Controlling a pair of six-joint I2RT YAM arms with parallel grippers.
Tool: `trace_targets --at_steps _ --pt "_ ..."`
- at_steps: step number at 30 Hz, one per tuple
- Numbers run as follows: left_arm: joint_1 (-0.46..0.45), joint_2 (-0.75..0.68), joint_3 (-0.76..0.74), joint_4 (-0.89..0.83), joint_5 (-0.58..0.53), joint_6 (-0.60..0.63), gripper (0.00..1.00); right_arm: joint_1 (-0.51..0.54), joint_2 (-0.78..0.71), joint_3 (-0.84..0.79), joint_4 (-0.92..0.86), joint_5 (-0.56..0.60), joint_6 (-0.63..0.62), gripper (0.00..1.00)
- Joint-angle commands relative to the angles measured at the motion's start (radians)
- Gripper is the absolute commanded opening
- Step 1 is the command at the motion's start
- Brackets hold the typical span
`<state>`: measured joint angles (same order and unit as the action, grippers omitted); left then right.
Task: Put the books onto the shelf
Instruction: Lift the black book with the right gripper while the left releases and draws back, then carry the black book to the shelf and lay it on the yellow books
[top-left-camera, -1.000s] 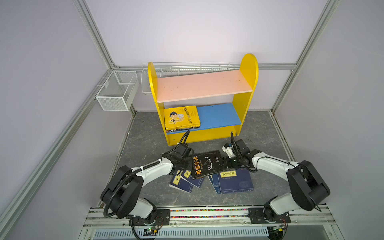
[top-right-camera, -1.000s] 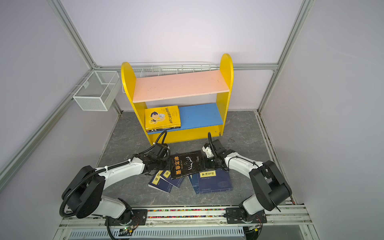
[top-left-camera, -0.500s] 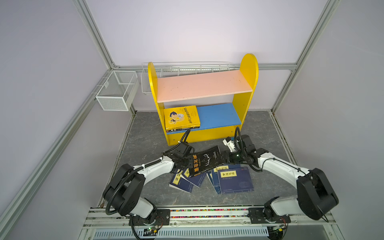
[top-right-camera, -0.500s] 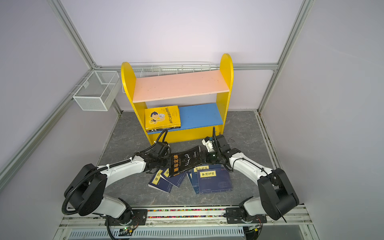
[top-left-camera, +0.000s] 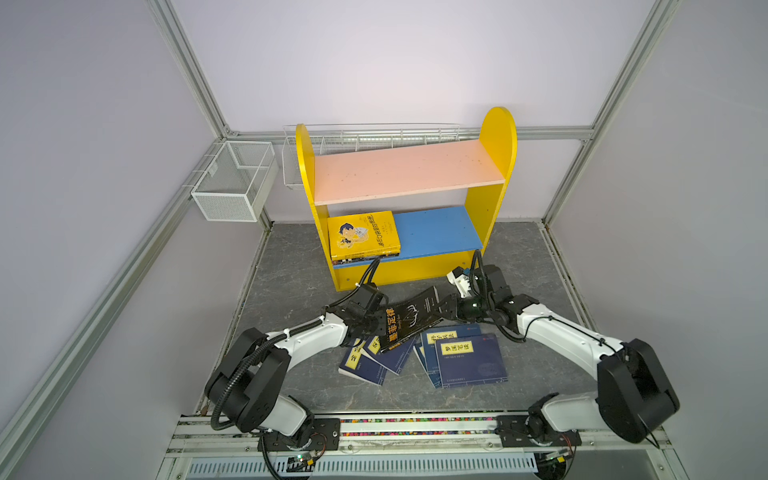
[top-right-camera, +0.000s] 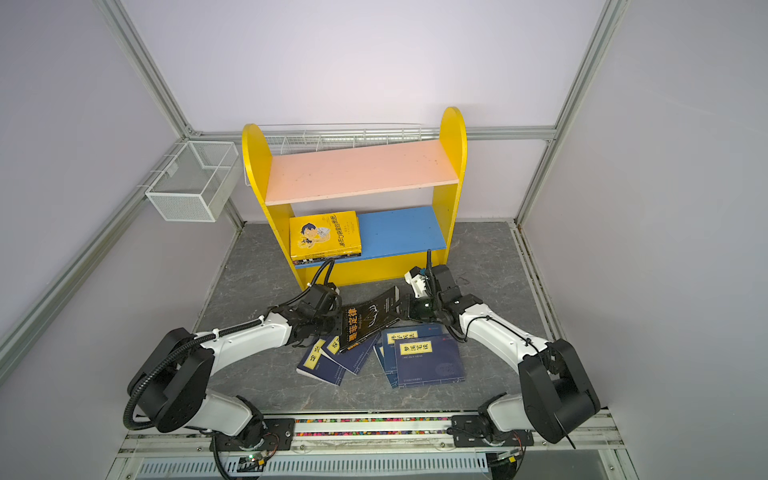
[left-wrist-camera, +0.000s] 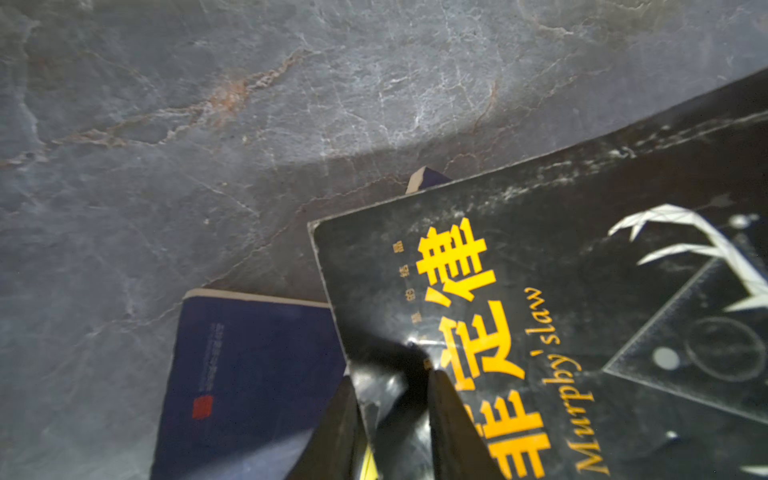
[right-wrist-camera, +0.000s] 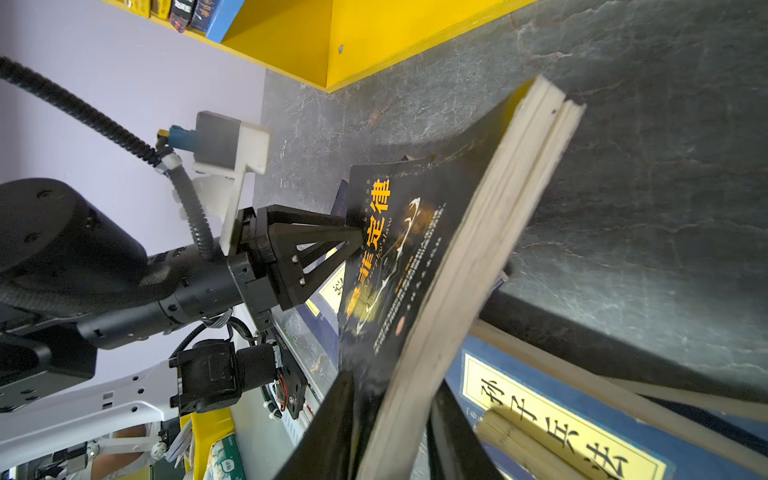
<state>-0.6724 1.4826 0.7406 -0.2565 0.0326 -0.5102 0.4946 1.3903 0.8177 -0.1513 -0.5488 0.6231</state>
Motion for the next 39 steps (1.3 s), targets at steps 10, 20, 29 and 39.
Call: trace_targets --at_steps 10,20,29,39 --pt "-0.007 -0.153 -0.076 -0.039 -0.063 -0.037 0.39 0.008 -0.050 0.025 0.056 -0.034 0.017 0.07" --pt "0.143 -0.597 -0.240 -0.168 -0.401 -0.430 0.69 -0.074 -0.198 0.078 0.075 -0.132 0.029 0.07" --pt "0.168 -0.852 -0.356 -0.320 -0.507 -0.656 0.69 -0.085 -0.224 0.224 0.197 -0.142 0.119 0.07" --pt "0.169 -0.737 -0.321 -0.256 -0.471 -0.603 0.67 -0.073 0.021 0.328 0.524 -0.044 0.247 0.07"
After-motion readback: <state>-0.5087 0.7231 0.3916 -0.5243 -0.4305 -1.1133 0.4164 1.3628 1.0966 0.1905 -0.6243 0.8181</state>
